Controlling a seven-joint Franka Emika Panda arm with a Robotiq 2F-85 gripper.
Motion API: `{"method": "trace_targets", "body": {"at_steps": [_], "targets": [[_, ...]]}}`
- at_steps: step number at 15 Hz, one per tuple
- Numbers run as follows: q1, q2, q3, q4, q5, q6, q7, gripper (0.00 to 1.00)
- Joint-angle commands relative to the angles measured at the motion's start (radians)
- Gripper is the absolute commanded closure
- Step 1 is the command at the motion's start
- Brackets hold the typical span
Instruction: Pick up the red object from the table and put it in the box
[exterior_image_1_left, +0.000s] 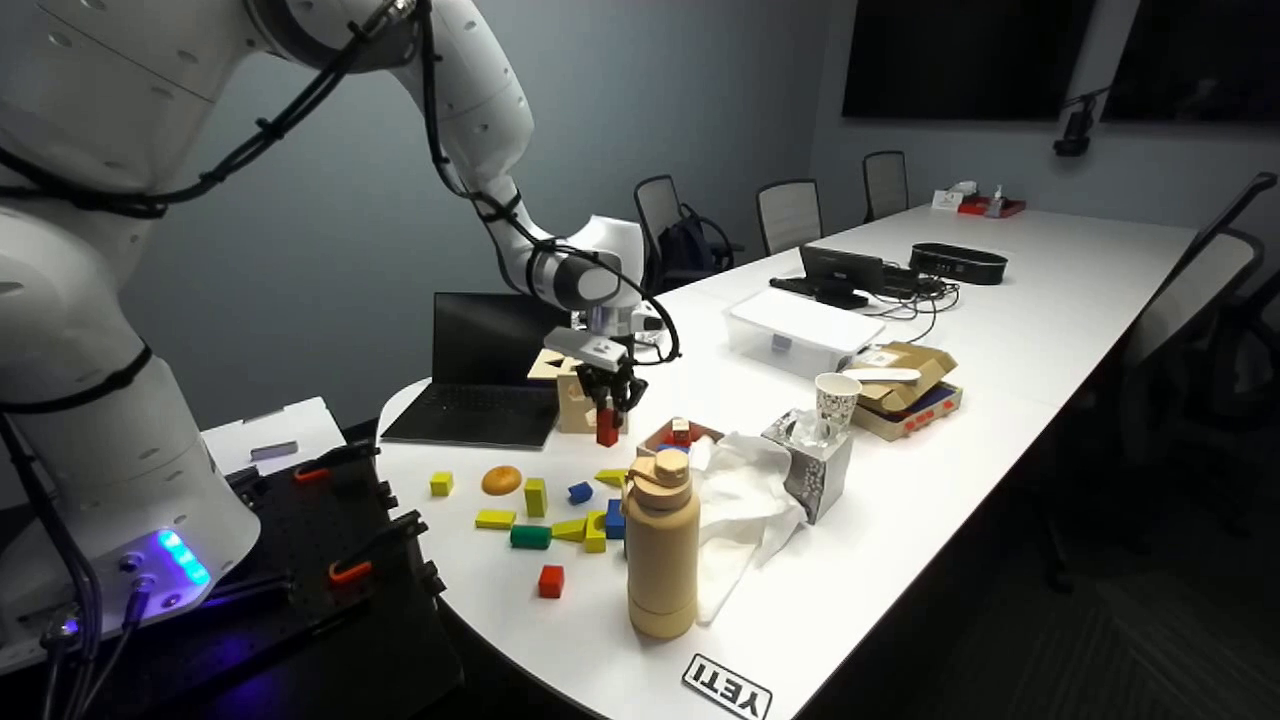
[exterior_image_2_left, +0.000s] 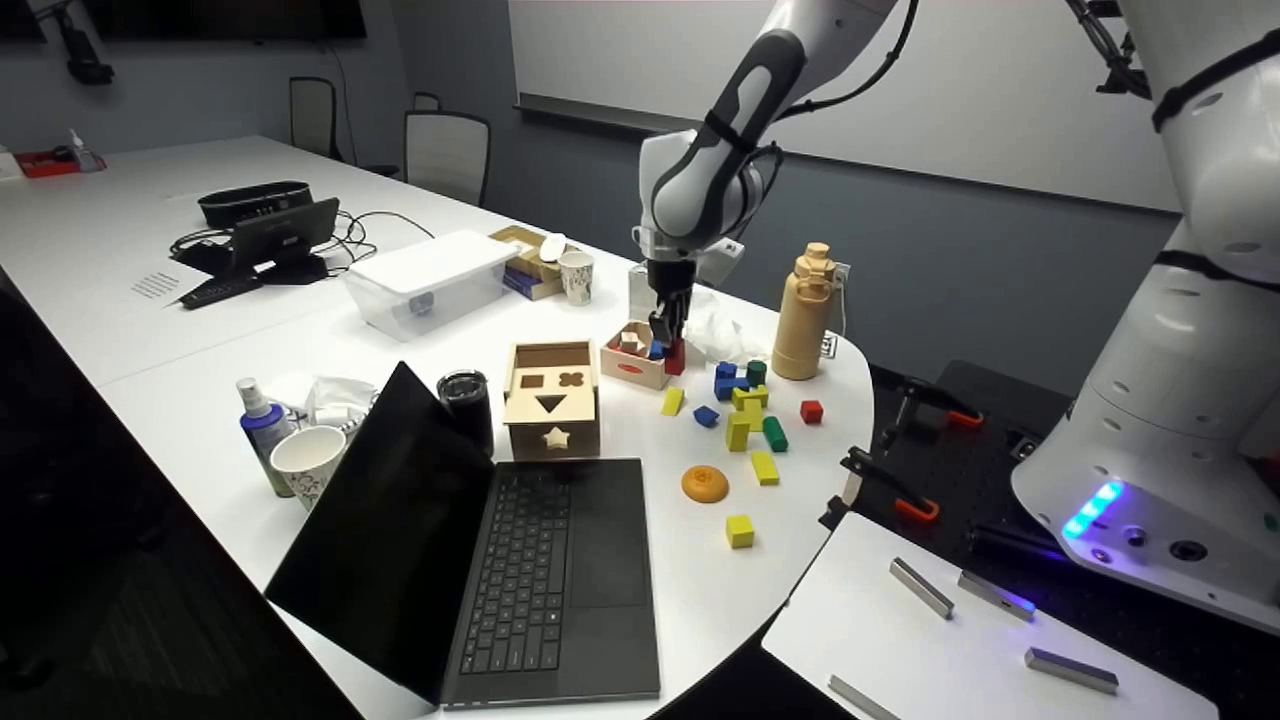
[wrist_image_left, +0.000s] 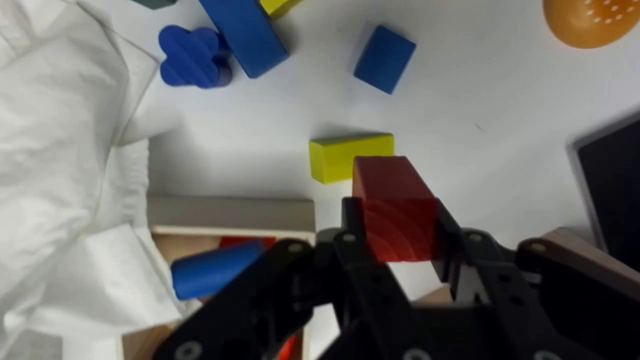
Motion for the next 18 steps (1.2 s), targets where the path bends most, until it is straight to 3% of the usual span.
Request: {"method": "trace_targets", "body": {"at_steps": [1,7,13,18], "targets": [[0.072,-0.185,0.014,-0.073,0.004,-0.122,-0.047,0.92],[0.192,-0.282,0.073,-0.069,-0.012,-0.191,-0.126,0.92],[0.273,-0.229,0.074,-0.022,-0.066,-0.132,-0.127,0.92],[0.284,-0.164,0.075,0.040,-0.114,-0.099,-0.142,0.92]]}}
